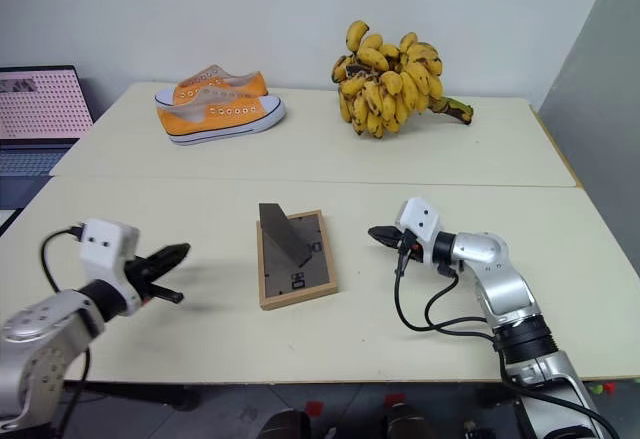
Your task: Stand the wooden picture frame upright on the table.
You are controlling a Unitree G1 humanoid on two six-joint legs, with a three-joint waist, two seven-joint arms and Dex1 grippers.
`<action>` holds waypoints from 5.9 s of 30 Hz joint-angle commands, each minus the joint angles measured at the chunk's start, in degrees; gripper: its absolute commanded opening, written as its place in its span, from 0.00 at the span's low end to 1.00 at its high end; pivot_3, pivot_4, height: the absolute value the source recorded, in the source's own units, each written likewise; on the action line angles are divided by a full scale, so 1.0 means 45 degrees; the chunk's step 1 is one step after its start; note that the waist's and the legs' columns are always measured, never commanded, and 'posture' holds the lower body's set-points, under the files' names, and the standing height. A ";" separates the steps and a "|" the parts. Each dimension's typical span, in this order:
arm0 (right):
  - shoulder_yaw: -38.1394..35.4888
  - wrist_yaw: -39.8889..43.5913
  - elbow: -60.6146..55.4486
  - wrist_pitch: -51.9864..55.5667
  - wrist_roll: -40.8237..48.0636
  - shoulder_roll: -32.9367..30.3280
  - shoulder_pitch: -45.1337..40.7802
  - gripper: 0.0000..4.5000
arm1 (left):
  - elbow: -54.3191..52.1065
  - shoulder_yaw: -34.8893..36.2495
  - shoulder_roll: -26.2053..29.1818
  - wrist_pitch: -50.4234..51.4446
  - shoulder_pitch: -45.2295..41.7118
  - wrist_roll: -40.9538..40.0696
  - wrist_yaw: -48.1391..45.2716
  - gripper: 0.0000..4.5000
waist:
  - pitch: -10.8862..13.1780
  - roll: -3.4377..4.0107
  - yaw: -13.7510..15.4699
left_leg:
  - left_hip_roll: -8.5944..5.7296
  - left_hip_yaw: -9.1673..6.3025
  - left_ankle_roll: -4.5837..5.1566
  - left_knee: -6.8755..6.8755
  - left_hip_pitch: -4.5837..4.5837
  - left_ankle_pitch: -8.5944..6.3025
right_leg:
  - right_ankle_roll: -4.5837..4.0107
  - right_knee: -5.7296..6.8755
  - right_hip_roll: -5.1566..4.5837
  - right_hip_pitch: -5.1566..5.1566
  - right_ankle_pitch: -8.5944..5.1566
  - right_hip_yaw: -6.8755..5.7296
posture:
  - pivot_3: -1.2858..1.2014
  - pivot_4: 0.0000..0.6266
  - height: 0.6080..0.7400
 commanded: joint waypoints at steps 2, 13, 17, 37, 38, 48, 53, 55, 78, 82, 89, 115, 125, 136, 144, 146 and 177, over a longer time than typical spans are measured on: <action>-0.0084 -0.0868 0.0076 -0.0440 -0.0614 0.0136 0.0026 0.00 | -0.0129 -0.0870 -0.0498 0.1315 -0.0401 -0.0019 0.0661 0.00 | 0.0000 0.0000 -0.0015 | 0.0000 -0.0003 0.0000 -0.0001 0.0003 0.0000 | 0.0000 0.0017 0.0001 -0.0001 0.0000 -0.0001 | 0.52 0.24 1.00; -0.0432 -0.1395 -0.0314 -0.0300 -0.0766 -0.0208 0.0812 0.00 | -0.0921 0.1229 0.0123 0.5226 -0.0659 -0.3215 -0.0234 0.04 | 0.0001 -0.0002 -0.0060 | -0.0005 -0.0018 -0.0003 0.0011 0.0010 0.0002 | -0.0002 0.0085 0.0007 -0.0014 -0.0003 -0.0003 | 0.52 0.24 1.00; -0.0469 -0.1395 -0.0325 -0.0298 -0.0699 -0.0327 0.0977 0.00 | -0.1034 0.2012 0.0367 0.6469 -0.0965 -0.4689 -0.0471 0.20 | 0.0001 -0.0002 -0.0062 | -0.0006 -0.0020 -0.0003 0.0010 0.0009 0.0002 | -0.0003 0.0082 0.0007 -0.0013 -0.0005 -0.0003 | 0.52 0.24 1.00; 0.0538 -0.2000 0.2499 -0.3193 -0.2268 0.0353 0.0331 0.00 | 0.2083 0.3217 -0.1172 1.1059 -0.3046 -0.7666 0.1820 0.69 | 0.0001 -0.0008 -0.0169 | -0.0010 -0.0049 -0.0014 0.0014 0.0013 0.0007 | -0.0003 0.0095 0.0010 -0.0003 -0.0005 -0.0015 | 0.52 0.24 1.00; 0.0565 -0.2082 0.2708 -0.3329 -0.2343 0.0472 0.0230 0.00 | 0.2237 0.3116 -0.1264 1.1059 -0.3161 -0.7670 0.1971 0.69 | 0.0001 -0.0007 -0.0182 | -0.0009 -0.0049 -0.0020 0.0013 0.0013 0.0011 | -0.0003 0.0100 0.0010 -0.0005 -0.0005 -0.0015 | 0.52 0.24 1.00; 0.1023 -0.2791 0.3967 -0.3940 -0.2967 0.1700 0.0018 0.00 | 0.3595 0.2172 -0.2220 1.1059 -0.4129 -0.7535 0.2765 0.69 | -0.0009 -0.0008 -0.0182 | -0.0025 -0.0104 -0.0047 0.0013 0.0037 0.0026 | -0.0003 0.0106 0.0007 0.0043 -0.0006 -0.0049 | 0.52 0.24 1.00; 0.1239 -0.2643 0.2931 -0.3380 -0.2863 0.2111 0.0509 0.00 | 0.3853 0.2156 -0.2363 1.1059 -0.4310 -0.7570 0.2862 0.69 | -0.0020 -0.0005 -0.0182 | -0.0028 -0.0161 -0.0061 0.0013 0.0058 0.0035 | -0.0004 0.0099 0.0008 0.0090 -0.0006 -0.0101 | 0.52 0.24 1.00; 0.1276 -0.2635 0.2303 -0.2942 -0.2762 0.2253 0.0743 0.00 | 0.3917 0.2175 -0.2382 1.1059 -0.4346 -0.7577 0.2879 0.69 | -0.0020 -0.0004 -0.0154 | -0.0031 -0.0180 -0.0063 0.0013 0.0057 0.0036 | -0.0004 0.0089 0.0007 0.0107 -0.0007 -0.0116 | 0.52 0.24 1.00; 0.1860 -0.3020 -0.0851 -0.0099 -0.2629 0.3191 0.1655 0.00 | 0.4508 0.2670 -0.3717 1.1059 -0.5196 -0.7294 0.3524 0.69 | -0.0018 0.0000 0.0045 | -0.0058 -0.0291 -0.0108 0.0010 0.0024 0.0061 | -0.0002 0.0048 -0.0016 0.0136 -0.0011 -0.0225 | 0.52 0.24 1.00; 0.1886 -0.3066 -0.0745 -0.0019 -0.2631 0.3341 0.1509 0.00 | 0.4536 0.2800 -0.3792 1.1059 -0.5305 -0.7206 0.3548 0.69 | -0.0018 0.0000 0.0045 | -0.0068 -0.0302 -0.0109 0.0008 0.0022 0.0062 | -0.0002 0.0042 -0.0027 0.0140 -0.0011 -0.0240 | 0.52 0.24 1.00; 0.1710 -0.3191 -0.0504 -0.0106 -0.2613 0.3315 0.1446 0.00 | 0.4543 0.3003 -0.3734 1.1059 -0.5443 -0.7316 0.3398 0.66 | -0.0017 0.0000 0.0036 | -0.0067 -0.0313 -0.0113 0.0005 0.0017 0.0064 | -0.0001 0.0040 -0.0028 0.0140 -0.0012 -0.0252 | 0.52 0.24 1.00; -0.0388 -0.3222 -0.0228 -0.0125 -0.1851 0.1418 0.0996 0.00 | 0.2984 0.1976 -0.2797 0.8517 -0.6023 -0.7047 0.1634 0.29 | 0.0016 -0.0006 -0.0013 | -0.0072 -0.0338 -0.0118 -0.0029 -0.0032 0.0067 | -0.0005 -0.0026 -0.0050 0.0130 -0.0011 -0.0298 | 0.52 0.24 1.00; -0.1858 -0.2740 -0.4433 0.3067 0.0737 0.0496 0.0833 0.44 | 0.2763 0.0874 -0.1988 0.7306 -0.5955 -0.6645 0.0655 0.29 | 0.0041 0.0021 -0.0047 | -0.0088 -0.0345 -0.0115 -0.0047 -0.0067 0.0066 | -0.0004 -0.0039 -0.0064 0.0104 -0.0017 -0.0311 | 0.52 0.24 1.00; -0.1582 -0.2704 -0.5440 0.4943 0.2630 0.1224 -0.0113 0.44 | 0.2113 -0.0186 -0.1257 0.6970 -0.6577 -0.6933 -0.0710 0.29 | 0.0046 0.0024 0.0039 | -0.0098 -0.0368 -0.0113 -0.0037 -0.0126 0.0068 | -0.0004 -0.0041 -0.0069 0.0060 -0.0017 -0.0332 | 0.52 0.24 1.00; -0.1059 -0.2780 -0.5107 0.4903 0.2769 0.1867 -0.0846 0.44 | 0.1825 -0.0263 -0.1332 0.7104 -0.6957 -0.7268 -0.0572 0.29 | 0.0048 0.0028 0.0028 | -0.0096 -0.0376 -0.0110 -0.0033 -0.0192 0.0070 | -0.0005 -0.0030 -0.0069 -0.0009 -0.0016 -0.0341 | 0.52 0.24 1.00; -0.0972 -0.2803 -0.5082 0.4811 0.2703 0.1863 -0.0888 0.44 | 0.1843 -0.0245 -0.1291 0.7093 -0.6901 -0.7246 -0.0548 0.29 | 0.0049 0.0028 0.0024 | -0.0096 -0.0376 -0.0110 -0.0032 -0.0192 0.0070 | -0.0005 -0.0030 -0.0068 -0.0013 -0.0017 -0.0343 | 0.52 0.24 1.00; 0.1414 -1.2185 0.4633 -1.3716 -1.1792 -0.3664 -0.3782 0.74 | 0.2524 0.0919 0.0499 1.1030 -0.8288 -1.2267 0.1842 0.29 | 0.0073 0.0044 -0.0004 | -0.0113 -0.0378 -0.0116 -0.0008 -0.0194 0.0080 | -0.0006 0.0001 -0.0094 -0.0018 -0.0015 -0.0341 | 0.52 0.24 1.00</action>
